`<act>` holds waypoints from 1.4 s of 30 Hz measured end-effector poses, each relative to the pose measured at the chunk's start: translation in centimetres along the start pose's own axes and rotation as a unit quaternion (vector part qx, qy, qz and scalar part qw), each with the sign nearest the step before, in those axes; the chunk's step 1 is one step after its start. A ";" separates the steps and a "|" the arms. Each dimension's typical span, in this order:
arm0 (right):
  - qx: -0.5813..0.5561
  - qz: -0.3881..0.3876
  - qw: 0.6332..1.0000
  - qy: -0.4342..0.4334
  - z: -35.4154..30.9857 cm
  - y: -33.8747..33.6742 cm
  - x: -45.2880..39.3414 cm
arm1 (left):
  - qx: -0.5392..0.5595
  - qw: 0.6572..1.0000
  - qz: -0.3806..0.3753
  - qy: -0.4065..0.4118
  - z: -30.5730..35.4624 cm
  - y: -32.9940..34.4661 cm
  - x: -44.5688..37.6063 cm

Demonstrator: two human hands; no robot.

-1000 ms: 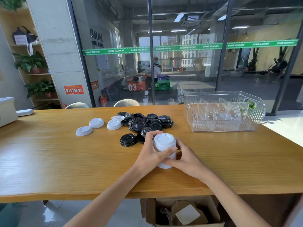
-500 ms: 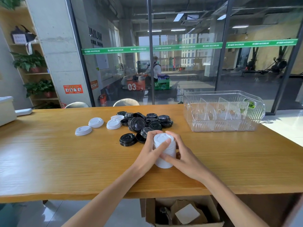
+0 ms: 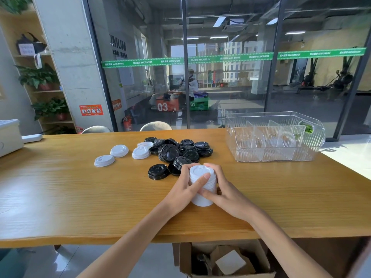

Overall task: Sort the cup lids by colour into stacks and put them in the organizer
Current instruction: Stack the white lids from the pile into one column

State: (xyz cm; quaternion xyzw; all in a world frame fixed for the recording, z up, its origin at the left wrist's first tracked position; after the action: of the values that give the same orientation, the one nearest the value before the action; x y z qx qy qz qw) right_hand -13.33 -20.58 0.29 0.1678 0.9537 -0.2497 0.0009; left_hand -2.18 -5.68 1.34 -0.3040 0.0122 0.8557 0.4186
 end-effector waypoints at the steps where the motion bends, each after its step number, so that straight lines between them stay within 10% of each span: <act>1: 0.002 0.000 1.000 0.001 0.0 0.0 0.0 | 0.001 1.000 -0.003 -0.003 0.0 -0.1 0.0; 30: 0.008 0.029 0.999 0.017 0.8 -0.2 0.1 | -0.104 0.990 0.099 -0.013 -2.0 -8.9 -1.1; 42: 0.019 0.028 0.999 0.009 1.3 -0.2 -0.2 | -0.429 0.863 0.227 -0.142 -9.4 -27.2 -0.6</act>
State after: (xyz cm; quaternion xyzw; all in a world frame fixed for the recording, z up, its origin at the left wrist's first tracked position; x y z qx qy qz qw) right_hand -13.30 -21.46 -0.70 0.1962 0.9439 -0.2657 -0.0040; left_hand 22.54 8.95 0.32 -0.3177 -0.3469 0.8816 0.0380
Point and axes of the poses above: each hand's wrist, its own x-axis away from the middle knuckle, its own y-axis out of the palm, z = x × y, the point moved 1 cm from there along -x, towards the middle knuckle, and after that the axes turned 15 degrees about y, right-handed, at the moved point
